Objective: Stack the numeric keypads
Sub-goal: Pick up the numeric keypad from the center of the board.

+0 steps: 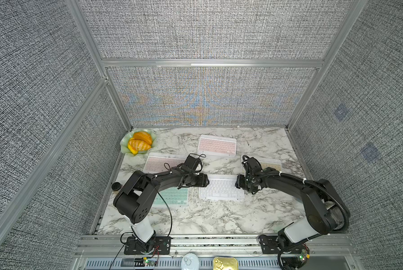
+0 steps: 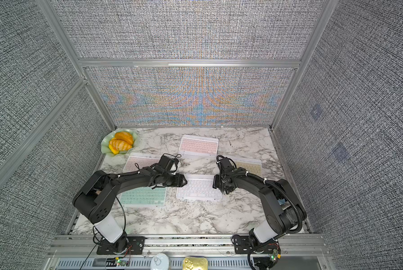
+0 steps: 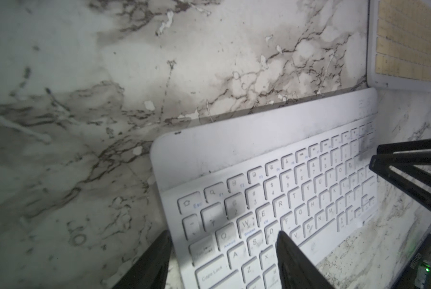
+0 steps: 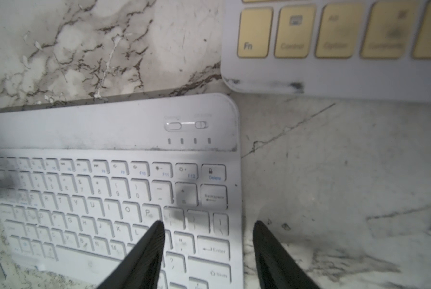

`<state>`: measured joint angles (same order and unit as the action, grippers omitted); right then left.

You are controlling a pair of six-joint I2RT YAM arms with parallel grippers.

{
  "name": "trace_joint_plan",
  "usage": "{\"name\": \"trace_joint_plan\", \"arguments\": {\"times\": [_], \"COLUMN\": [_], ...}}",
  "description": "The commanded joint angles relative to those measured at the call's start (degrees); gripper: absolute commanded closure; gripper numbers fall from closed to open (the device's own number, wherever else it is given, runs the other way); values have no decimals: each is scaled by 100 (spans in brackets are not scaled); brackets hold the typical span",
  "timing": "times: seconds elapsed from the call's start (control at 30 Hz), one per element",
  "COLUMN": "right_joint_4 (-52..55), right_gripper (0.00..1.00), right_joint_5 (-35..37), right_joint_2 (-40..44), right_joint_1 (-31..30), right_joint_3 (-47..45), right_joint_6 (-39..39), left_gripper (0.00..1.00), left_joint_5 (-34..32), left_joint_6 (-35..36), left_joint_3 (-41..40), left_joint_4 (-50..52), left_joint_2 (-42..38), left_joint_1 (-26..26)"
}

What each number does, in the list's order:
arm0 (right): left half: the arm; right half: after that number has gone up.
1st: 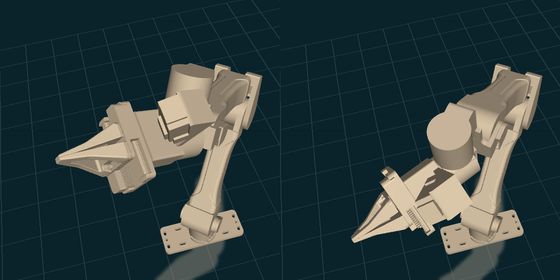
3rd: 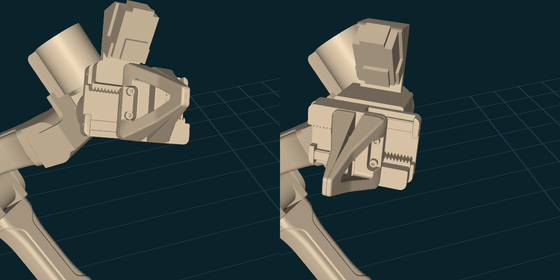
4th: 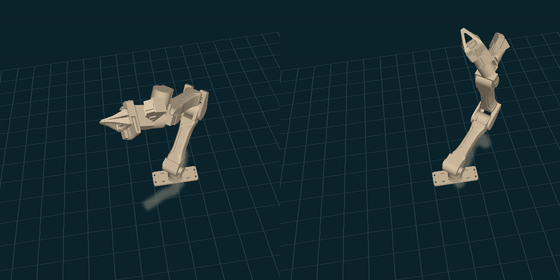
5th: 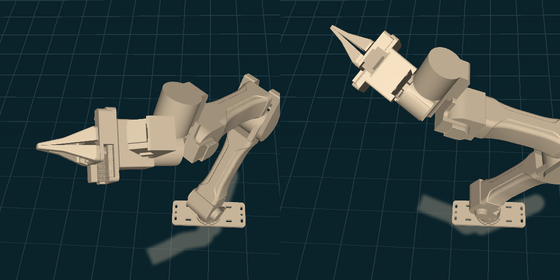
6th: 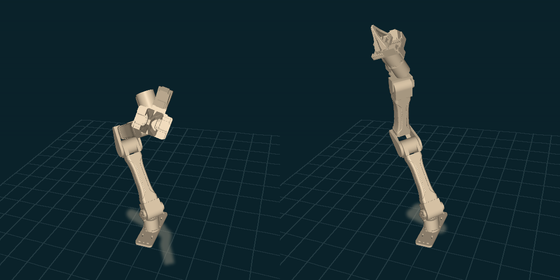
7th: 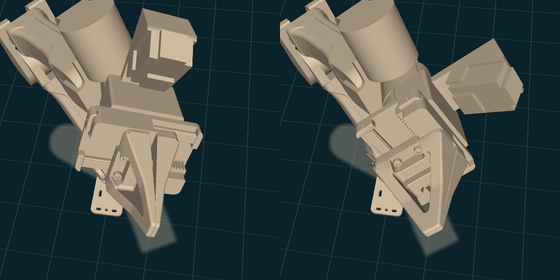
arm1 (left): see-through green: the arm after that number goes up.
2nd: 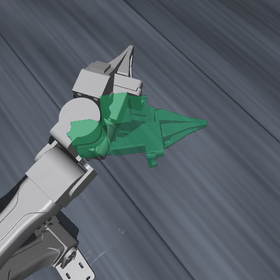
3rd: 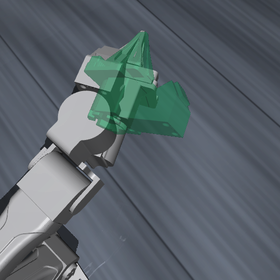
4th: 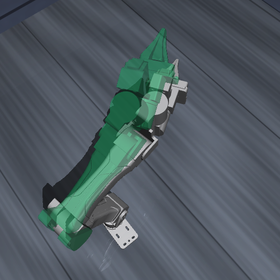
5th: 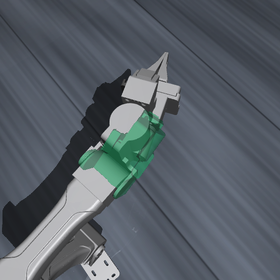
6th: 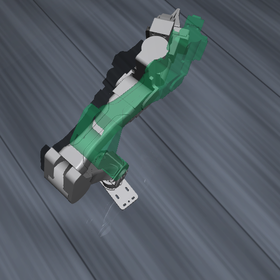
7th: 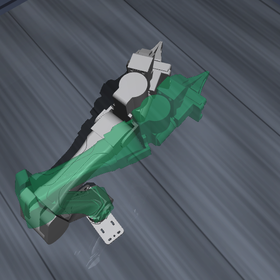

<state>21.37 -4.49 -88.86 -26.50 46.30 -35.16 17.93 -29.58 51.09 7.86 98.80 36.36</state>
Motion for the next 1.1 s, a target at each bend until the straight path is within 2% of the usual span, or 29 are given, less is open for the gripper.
{"name": "trace_joint_plan", "arguments": {"times": [0.0, 0.7, 1.07], "right_joint_4": [106, -138, -927], "right_gripper": [40, 40, 40], "right_joint_5": [67, -132, -1151], "right_joint_2": [9, -38, 77], "right_joint_1": [-4, -147, -119], "right_joint_3": [13, -148, -260], "right_joint_6": [5, -331, -718], "left_gripper": [32, 32, 32], "left_joint_5": [-53, -165, 238], "left_joint_6": [-106, -92, -261], "left_joint_3": [-68, -176, -270], "left_joint_4": [318, 708, 237], "left_joint_2": [-15, -235, -18], "left_joint_1": [45, 161, 261]}}
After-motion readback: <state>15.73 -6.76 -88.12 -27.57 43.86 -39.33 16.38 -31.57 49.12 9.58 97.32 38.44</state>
